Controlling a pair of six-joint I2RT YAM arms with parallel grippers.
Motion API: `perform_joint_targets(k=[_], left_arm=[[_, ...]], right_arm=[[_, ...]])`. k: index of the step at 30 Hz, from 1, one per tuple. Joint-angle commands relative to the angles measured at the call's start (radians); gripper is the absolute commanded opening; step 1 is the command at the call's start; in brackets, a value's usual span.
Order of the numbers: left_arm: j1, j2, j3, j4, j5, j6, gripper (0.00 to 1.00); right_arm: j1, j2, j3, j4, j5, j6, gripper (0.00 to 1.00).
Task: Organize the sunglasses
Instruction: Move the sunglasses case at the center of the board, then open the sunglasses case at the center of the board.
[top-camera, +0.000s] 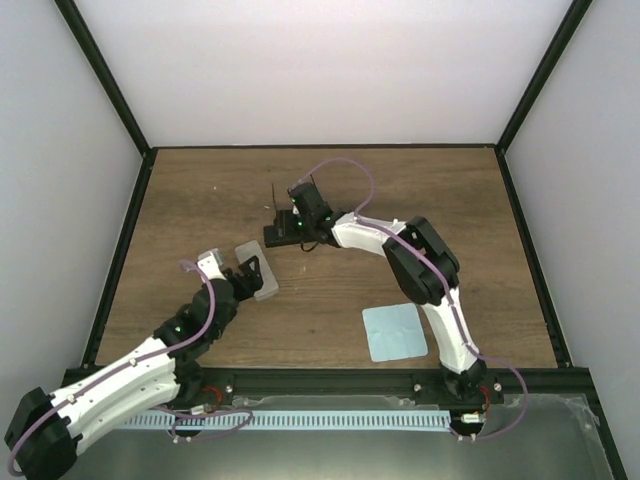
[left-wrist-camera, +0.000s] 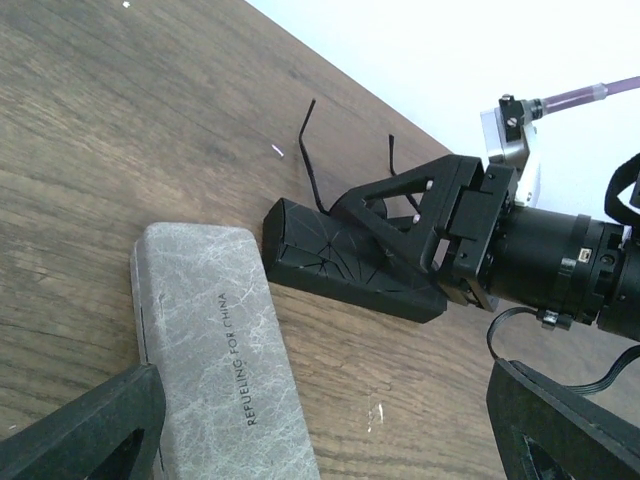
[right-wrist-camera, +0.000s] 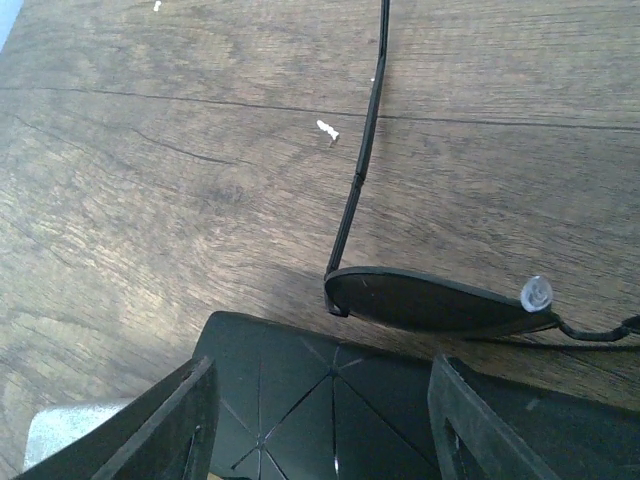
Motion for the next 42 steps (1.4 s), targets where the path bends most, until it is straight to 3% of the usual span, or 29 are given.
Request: perform_joint_targets(k=[1, 7, 15, 21, 26, 29, 32, 33, 35, 36, 42], left_arm=[[0.005, -0.020, -0.025, 0.016, 0.013, 0.004, 0.90], [0.007, -0.020, -0.031, 0.042, 0.023, 0.008, 0.90], [0.006, 0.102, -0.014, 0.147, 0.081, 0.024, 0.87], [0.004, 0.234, -0.002, 0.266, 0.138, 0.035, 0.87], [-0.001, 0.415, 0.013, 0.392, 0.200, 0.032, 0.81], [-0.005, 0.478, 0.011, 0.432, 0.217, 0.024, 0.71], [-0.007, 0.507, 0.006, 0.446, 0.220, 0.016, 0.54], [-0.007, 0.513, 0.006, 0.447, 0.219, 0.015, 0.46], [-0.007, 0.520, 0.007, 0.452, 0.222, 0.018, 0.15], [-0.007, 0.522, 0.010, 0.450, 0.227, 0.022, 0.06], [-0.007, 0.510, -0.006, 0.458, 0.277, 0.013, 0.04]], right_arm=[[0.005, -0.009, -0.059, -0.047, -0.027, 0.021, 0.60], [0.006, -0.103, -0.228, 0.004, -0.028, 0.052, 0.60], [0.013, -0.287, -0.521, 0.100, -0.001, 0.133, 0.59], [0.067, -0.431, -0.727, 0.148, 0.035, 0.230, 0.59], [0.176, -0.513, -0.776, 0.103, 0.128, 0.319, 0.60], [0.204, -0.552, -0.778, 0.083, 0.163, 0.329, 0.60], [0.205, -0.612, -0.774, 0.049, 0.218, 0.318, 0.60], [0.206, -0.636, -0.773, 0.032, 0.234, 0.314, 0.60], [0.206, -0.688, -0.775, 0.012, 0.263, 0.303, 0.60], [0.205, -0.716, -0.777, 0.005, 0.280, 0.296, 0.60], [0.204, -0.764, -0.741, -0.066, 0.379, 0.188, 0.62]])
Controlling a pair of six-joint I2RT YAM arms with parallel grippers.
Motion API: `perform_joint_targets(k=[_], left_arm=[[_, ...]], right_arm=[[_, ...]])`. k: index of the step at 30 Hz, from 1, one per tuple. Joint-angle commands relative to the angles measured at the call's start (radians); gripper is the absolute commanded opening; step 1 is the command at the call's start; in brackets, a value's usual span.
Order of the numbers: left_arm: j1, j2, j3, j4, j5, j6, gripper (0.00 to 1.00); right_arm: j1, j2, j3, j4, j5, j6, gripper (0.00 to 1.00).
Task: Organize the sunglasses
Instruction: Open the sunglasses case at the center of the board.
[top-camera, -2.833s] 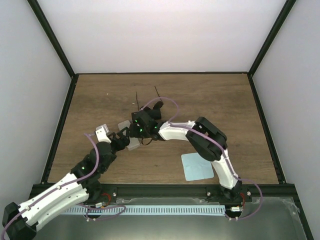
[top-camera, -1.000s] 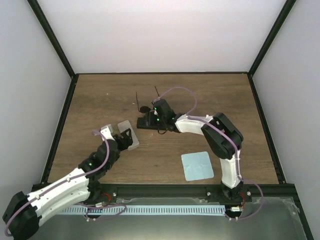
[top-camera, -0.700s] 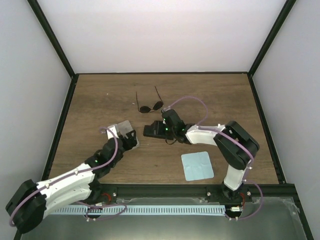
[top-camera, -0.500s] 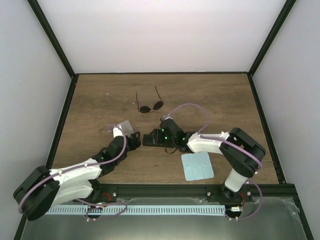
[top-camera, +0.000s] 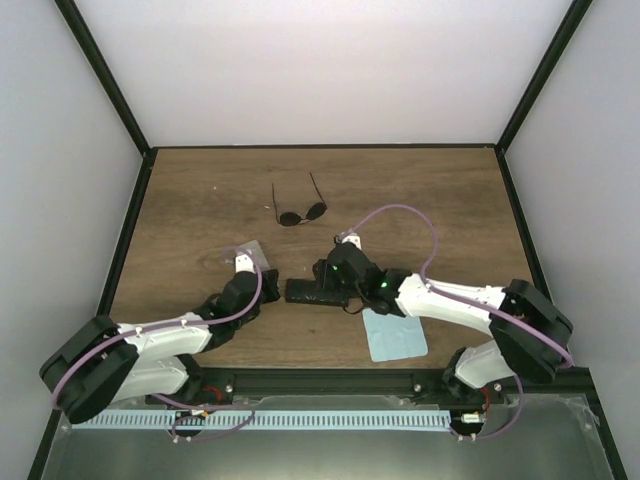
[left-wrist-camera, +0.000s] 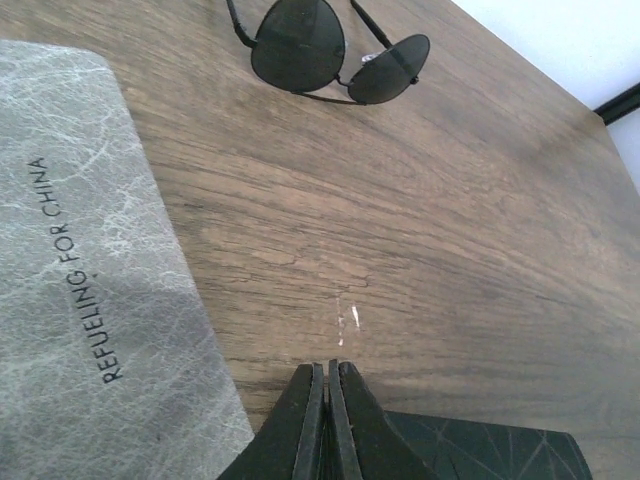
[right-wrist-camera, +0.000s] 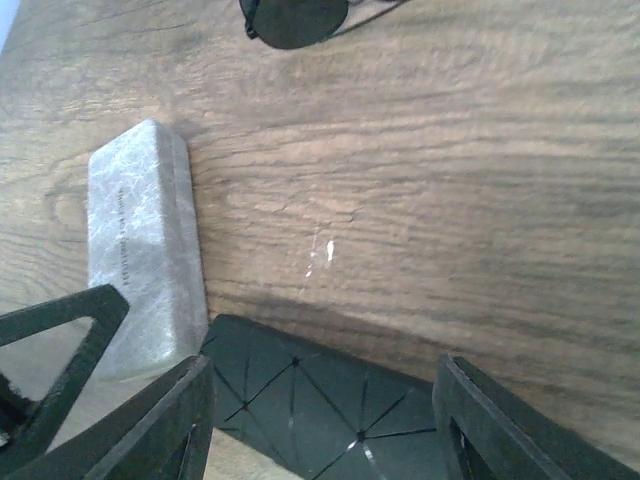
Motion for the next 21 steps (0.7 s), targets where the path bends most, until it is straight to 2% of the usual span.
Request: perform_joint_targets(k=[1, 4, 7, 10, 13, 15, 21], left_arm=[[-0.003, -0.017, -0.005, 0.036, 0.039, -0.017, 0.04], [-0.004, -0.036, -0.022, 0.017, 0.054, -0.023, 0.18], [-0.016, -0.054, -0.053, 0.028, 0.115, -0.027, 0.22], [-0.065, -0.058, -0.086, 0.024, 0.080, -0.050, 0.19], [-0.102, -0.071, -0.134, 0.026, 0.055, -0.079, 0.14], [-0.131, -0.108, -0.156, -0.007, 0.023, -0.096, 0.05], [-0.207, -0.232, -0.166, -0.128, -0.042, -0.115, 0.04]], right_arm=[[-0.004, 0.006, 0.049, -0.089, 0.120, -0.098, 0.62], [-0.016, 0.070, 0.075, -0.138, 0.158, -0.096, 0.66], [-0.090, 0.092, 0.047, -0.125, 0.112, -0.083, 0.67], [-0.166, 0.075, -0.011, -0.033, -0.004, -0.098, 0.66], [-0.213, 0.097, -0.009, 0.000, -0.055, -0.122, 0.65], [-0.239, 0.135, 0.008, 0.015, -0.101, -0.141, 0.64], [-0.257, 0.227, 0.017, 0.060, -0.197, -0.156, 0.55]])
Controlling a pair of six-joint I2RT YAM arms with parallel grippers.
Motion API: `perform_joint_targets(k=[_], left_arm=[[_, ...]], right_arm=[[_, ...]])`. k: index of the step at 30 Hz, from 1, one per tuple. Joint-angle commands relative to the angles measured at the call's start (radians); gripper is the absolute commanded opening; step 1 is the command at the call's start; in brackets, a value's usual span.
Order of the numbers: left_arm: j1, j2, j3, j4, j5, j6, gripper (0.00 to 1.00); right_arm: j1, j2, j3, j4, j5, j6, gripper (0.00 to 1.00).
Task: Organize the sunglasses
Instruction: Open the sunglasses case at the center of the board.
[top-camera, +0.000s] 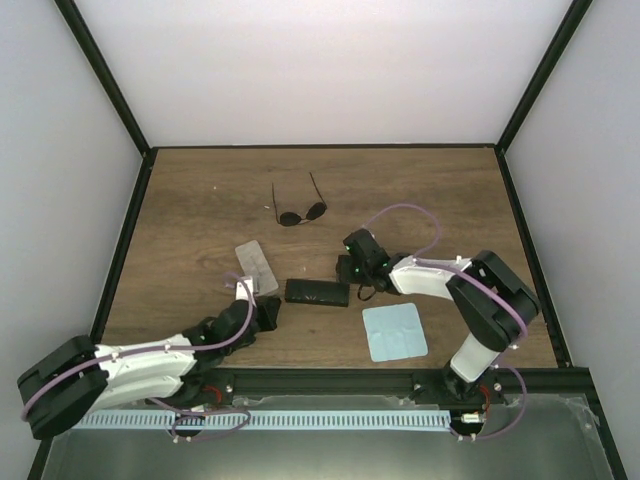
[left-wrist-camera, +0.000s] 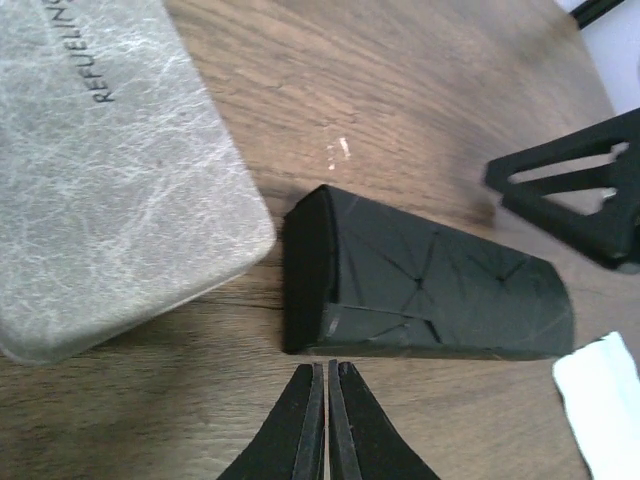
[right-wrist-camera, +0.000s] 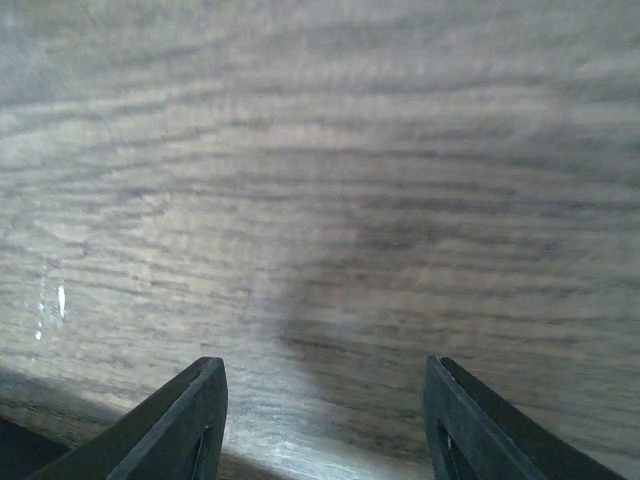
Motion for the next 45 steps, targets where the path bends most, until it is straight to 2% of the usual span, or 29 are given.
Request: perform_joint_targets(k=[1, 7, 10, 16, 21, 29, 35, 41, 45], left_arm=[[-0.037, -0.060, -0.002, -0.063, -0.056, -0.026, 0.04], [-0.044, 0.038, 0.024, -0.025, -0.006, 0.025, 0.04], [-0.054, 0.115, 0.023, 0.053, 0.047, 0.018, 0.04], [-0.064, 0.263, 0.053, 0.132, 0.024, 0.012, 0.04], [-0.063, 0.375, 0.150, 0.147, -0.015, 0.040, 0.04], [-0.041, 0.458, 0.211, 0.181, -0.024, 0.071, 0.04], [-0.010, 0.426, 0.216, 0.144, -0.030, 0.098, 0.04], [0.039, 0.225, 0.124, 0.080, -0.049, 0.100, 0.06], [0.114, 0.119, 0.089, 0.082, 0.079, 0.116, 0.08]], right_arm=[[-0.006, 0.033, 0.010, 0.059, -0.098, -0.020, 0.54], [-0.006, -0.044, -0.096, 0.105, -0.090, -0.016, 0.54], [-0.006, -0.041, -0.084, 0.089, -0.086, -0.023, 0.54], [-0.006, -0.060, -0.097, 0.110, -0.141, -0.022, 0.54], [0.009, -0.099, -0.148, 0.135, -0.169, -0.007, 0.54], [0.082, -0.208, -0.266, 0.182, -0.206, 0.025, 0.53], [0.108, -0.260, -0.279, 0.160, -0.177, 0.022, 0.54], [0.130, -0.318, -0.254, 0.114, -0.109, -0.025, 0.59], [0.144, -0.302, -0.215, 0.086, -0.091, -0.036, 0.61]])
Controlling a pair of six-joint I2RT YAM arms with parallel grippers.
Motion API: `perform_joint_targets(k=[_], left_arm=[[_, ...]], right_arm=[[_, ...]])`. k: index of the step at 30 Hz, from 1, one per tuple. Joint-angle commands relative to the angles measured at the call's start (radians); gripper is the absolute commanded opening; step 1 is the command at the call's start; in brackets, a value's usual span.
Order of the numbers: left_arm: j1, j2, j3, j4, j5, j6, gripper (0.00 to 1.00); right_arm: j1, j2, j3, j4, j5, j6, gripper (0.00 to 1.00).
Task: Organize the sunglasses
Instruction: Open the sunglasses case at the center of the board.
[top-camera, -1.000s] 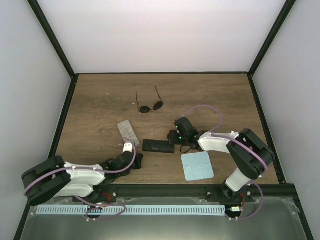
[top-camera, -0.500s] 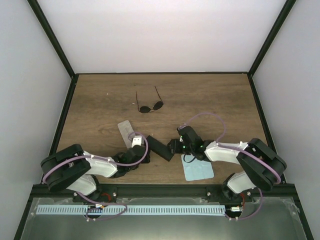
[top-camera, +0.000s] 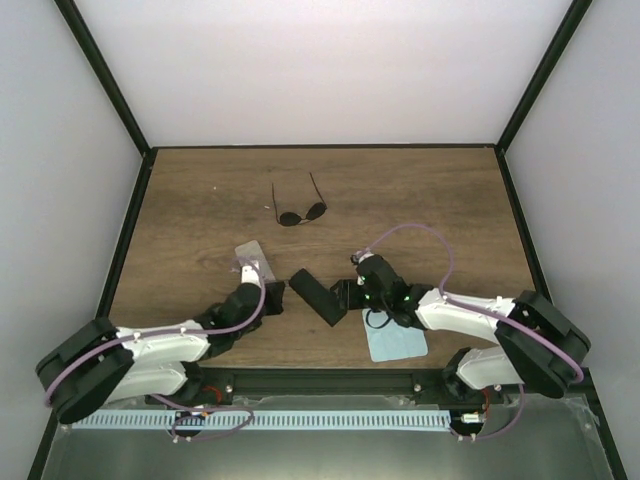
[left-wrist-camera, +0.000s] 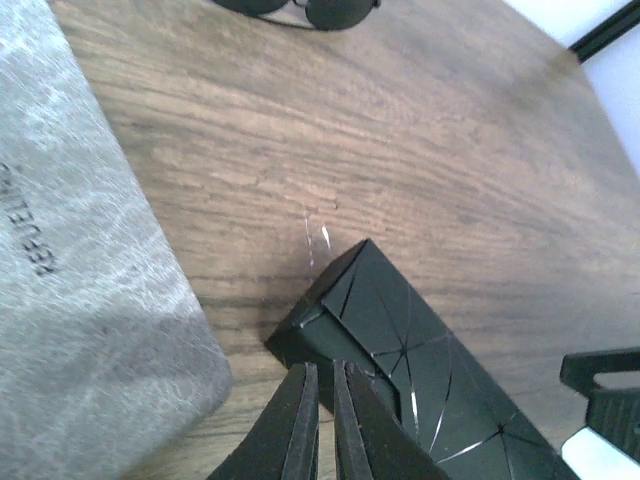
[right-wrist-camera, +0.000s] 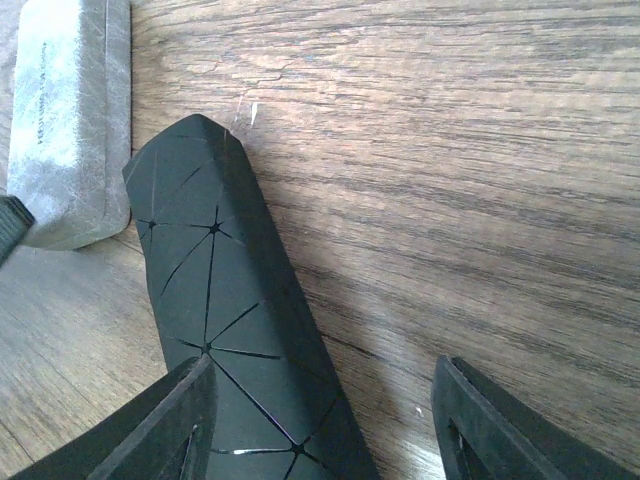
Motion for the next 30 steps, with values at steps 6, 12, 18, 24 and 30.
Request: perform_joint_targets(k=[6, 12, 18, 24, 30], left_arm=[[0.175, 0.030, -0.059, 0.180, 0.362, -0.019, 0.05], [0.195, 0.139, -0.079, 0.282, 0.420, -0.035, 0.04], [0.196, 0.169, -0.069, 0.317, 0.439, -0.043, 0.04], [0.197, 0.176, -0.037, 0.295, 0.426, -0.034, 0.04], [0.203, 0.245, -0.026, 0.341, 0.438, -0.037, 0.04]], right_arm=[[0.025, 0.014, 0.079, -0.028, 0.035, -0.035, 0.60], [0.031, 0.059, 0.104, -0.041, 0.037, -0.065, 0.68], [0.043, 0.124, 0.131, -0.049, 0.057, -0.082, 0.71], [0.064, 0.163, 0.156, -0.047, 0.055, -0.096, 0.71], [0.075, 0.177, 0.161, -0.043, 0.051, -0.094, 0.71]])
